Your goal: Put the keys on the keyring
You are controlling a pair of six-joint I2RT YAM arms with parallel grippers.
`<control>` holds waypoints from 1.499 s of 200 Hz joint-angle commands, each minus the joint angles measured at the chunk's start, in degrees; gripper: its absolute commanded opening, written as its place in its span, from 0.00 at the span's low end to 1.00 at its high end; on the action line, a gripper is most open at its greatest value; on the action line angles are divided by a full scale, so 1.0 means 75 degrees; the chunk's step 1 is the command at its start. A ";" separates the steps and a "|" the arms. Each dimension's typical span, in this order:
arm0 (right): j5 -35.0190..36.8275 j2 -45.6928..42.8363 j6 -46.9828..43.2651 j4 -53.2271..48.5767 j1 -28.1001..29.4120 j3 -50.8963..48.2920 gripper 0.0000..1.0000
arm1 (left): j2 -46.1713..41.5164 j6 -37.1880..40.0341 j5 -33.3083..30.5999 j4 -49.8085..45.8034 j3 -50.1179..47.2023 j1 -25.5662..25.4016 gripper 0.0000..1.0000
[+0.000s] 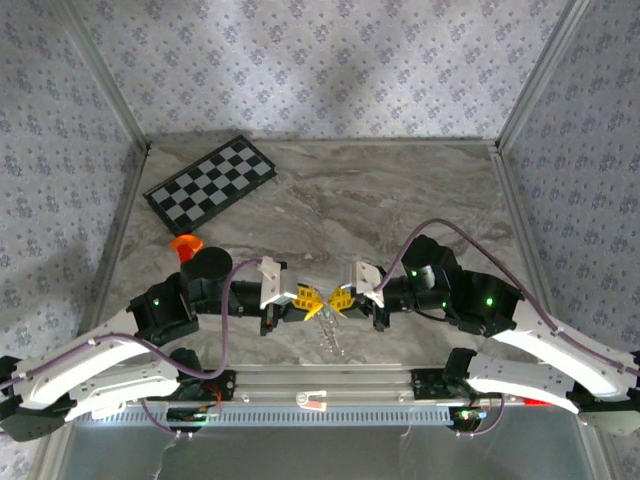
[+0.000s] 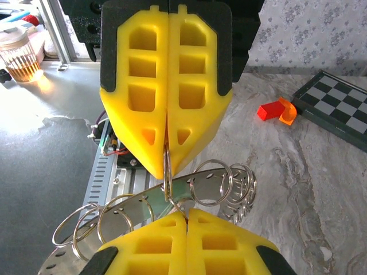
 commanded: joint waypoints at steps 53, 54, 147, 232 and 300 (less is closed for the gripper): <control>-0.0006 0.0080 0.0148 0.0053 -0.0034 -0.0075 0.00 | -0.0262 -0.0040 0.0059 0.0591 -0.0150 0.0010 0.00; -0.0006 0.0086 0.0148 0.0055 -0.0033 -0.0073 0.00 | -0.0265 -0.0044 0.0065 0.0595 -0.0157 0.0011 0.00; 0.0067 0.0303 0.0193 -0.0085 -0.0059 -0.0036 0.00 | -0.0444 -0.0118 0.0056 0.0919 -0.0310 0.0003 0.00; -0.0175 0.0483 0.0197 0.0080 -0.0099 -0.0100 0.00 | -0.0503 -0.0227 0.0397 0.1183 -0.0385 0.0012 0.00; -0.0205 0.0502 0.0184 0.0091 -0.0099 -0.0106 0.00 | -0.0530 -0.0245 0.0393 0.1217 -0.0356 0.0005 0.00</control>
